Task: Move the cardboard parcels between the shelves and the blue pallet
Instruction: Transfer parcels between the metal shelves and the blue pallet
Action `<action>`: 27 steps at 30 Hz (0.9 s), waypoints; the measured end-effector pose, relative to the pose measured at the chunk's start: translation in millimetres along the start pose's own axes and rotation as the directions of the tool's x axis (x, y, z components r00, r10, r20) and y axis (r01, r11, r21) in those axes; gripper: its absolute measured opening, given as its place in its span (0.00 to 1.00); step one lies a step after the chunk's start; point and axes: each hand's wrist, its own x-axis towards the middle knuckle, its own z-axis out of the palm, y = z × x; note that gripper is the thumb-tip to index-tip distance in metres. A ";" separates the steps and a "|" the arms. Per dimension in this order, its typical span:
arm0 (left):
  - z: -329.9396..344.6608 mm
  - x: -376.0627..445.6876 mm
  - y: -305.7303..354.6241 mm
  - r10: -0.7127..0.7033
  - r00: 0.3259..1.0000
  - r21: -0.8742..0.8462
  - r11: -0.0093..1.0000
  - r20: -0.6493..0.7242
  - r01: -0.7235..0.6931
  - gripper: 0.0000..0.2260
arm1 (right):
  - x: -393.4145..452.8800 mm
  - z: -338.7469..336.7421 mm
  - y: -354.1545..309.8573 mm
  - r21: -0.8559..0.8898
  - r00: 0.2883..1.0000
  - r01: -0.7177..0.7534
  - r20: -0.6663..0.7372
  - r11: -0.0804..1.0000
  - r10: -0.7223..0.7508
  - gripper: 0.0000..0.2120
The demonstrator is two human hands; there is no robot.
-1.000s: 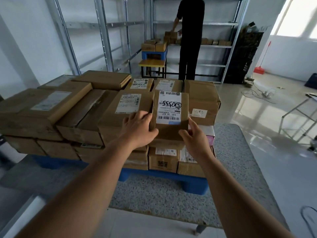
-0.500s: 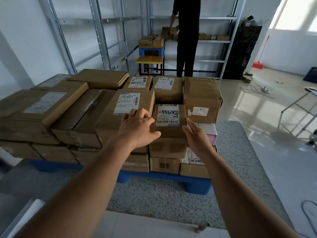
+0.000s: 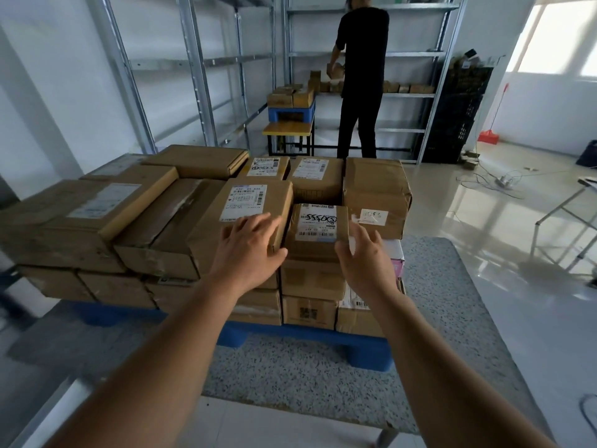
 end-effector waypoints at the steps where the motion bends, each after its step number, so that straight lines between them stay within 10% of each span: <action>1: -2.2 -7.8 -0.9 -0.025 0.999 -0.028 0.999 -0.030 0.024 0.28 | -6.0 -1.4 -5.8 -0.030 0.997 0.056 -0.044 0.998 -0.058 0.22; 9: -4.6 -101.3 -3.7 -0.323 0.925 -0.187 0.939 -0.201 0.287 0.26 | -72.9 15.1 -50.9 -0.030 0.877 0.469 -0.102 0.883 -0.470 0.10; 27: -21.6 -237.2 -77.4 -0.642 0.740 -0.016 0.758 -0.201 0.653 0.29 | -147.5 102.3 -138.6 0.074 0.711 0.665 0.245 0.744 -0.659 0.18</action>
